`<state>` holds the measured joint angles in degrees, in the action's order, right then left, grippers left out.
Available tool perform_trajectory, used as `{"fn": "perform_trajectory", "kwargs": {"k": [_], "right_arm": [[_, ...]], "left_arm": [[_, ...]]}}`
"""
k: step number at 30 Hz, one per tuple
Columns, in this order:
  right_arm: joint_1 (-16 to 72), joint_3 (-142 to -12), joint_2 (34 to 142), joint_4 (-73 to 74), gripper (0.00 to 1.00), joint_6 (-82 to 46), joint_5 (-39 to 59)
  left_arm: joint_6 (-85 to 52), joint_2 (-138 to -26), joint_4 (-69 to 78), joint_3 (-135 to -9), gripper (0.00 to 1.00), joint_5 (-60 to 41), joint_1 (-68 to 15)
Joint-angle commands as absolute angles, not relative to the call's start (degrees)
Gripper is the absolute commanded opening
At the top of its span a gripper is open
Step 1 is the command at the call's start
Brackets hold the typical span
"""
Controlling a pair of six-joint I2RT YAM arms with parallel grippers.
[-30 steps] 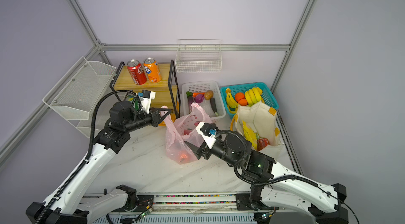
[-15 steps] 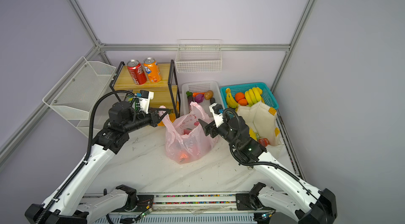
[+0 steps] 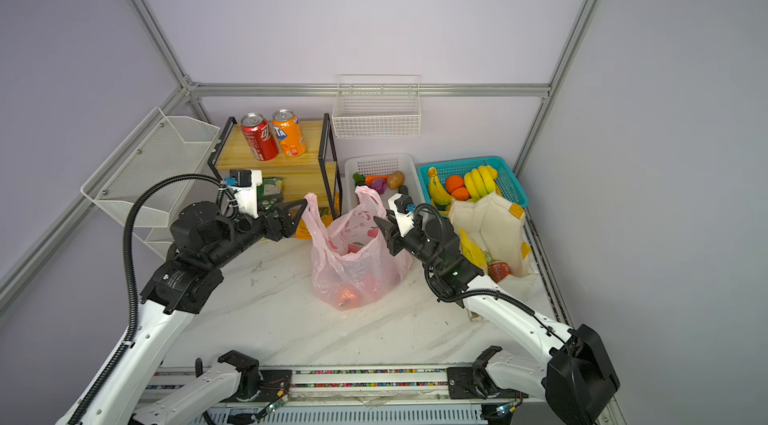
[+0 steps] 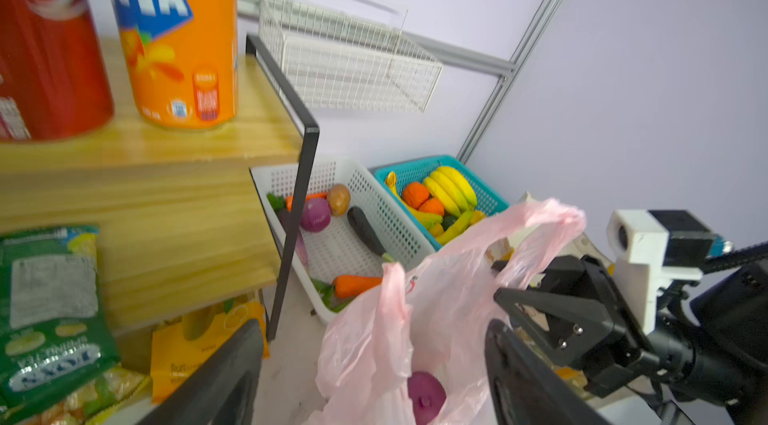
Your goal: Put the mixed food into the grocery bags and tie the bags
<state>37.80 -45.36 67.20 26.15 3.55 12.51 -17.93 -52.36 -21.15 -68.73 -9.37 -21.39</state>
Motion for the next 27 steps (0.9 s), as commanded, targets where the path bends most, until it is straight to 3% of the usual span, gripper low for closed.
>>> {"fn": "perform_trajectory", "kwargs": {"k": [1, 4, 8, 20, 23, 27], "right_arm": [[37.7, -44.9, 67.4, 30.4, 0.31, 2.2, 13.9], [37.7, -44.7, 67.6, 30.8, 0.29, 1.8, 13.7], [37.7, -44.4, 67.9, 31.5, 0.27, 1.3, 13.4], [37.7, -43.1, 66.7, 32.6, 0.25, 0.3, 13.5], [37.7, -42.9, 66.5, 32.8, 0.24, 0.2, 13.5], [37.7, -42.7, 66.6, 32.9, 0.24, 0.1, 13.4]], "left_arm": [[-12.6, -53.6, -16.8, -77.1, 0.83, -1.4, -28.2], [-6.2, -58.1, -16.8, -81.1, 0.83, 3.4, -38.8], [-5.5, -65.6, -17.4, -87.1, 0.83, 6.9, -46.5], [-7.0, -80.5, -19.8, -96.0, 0.85, 11.0, -48.5], [-6.5, -83.1, -19.7, -96.2, 0.80, 12.8, -48.6], [-5.7, -83.7, -17.8, -94.6, 0.63, 12.9, -48.4]]}}
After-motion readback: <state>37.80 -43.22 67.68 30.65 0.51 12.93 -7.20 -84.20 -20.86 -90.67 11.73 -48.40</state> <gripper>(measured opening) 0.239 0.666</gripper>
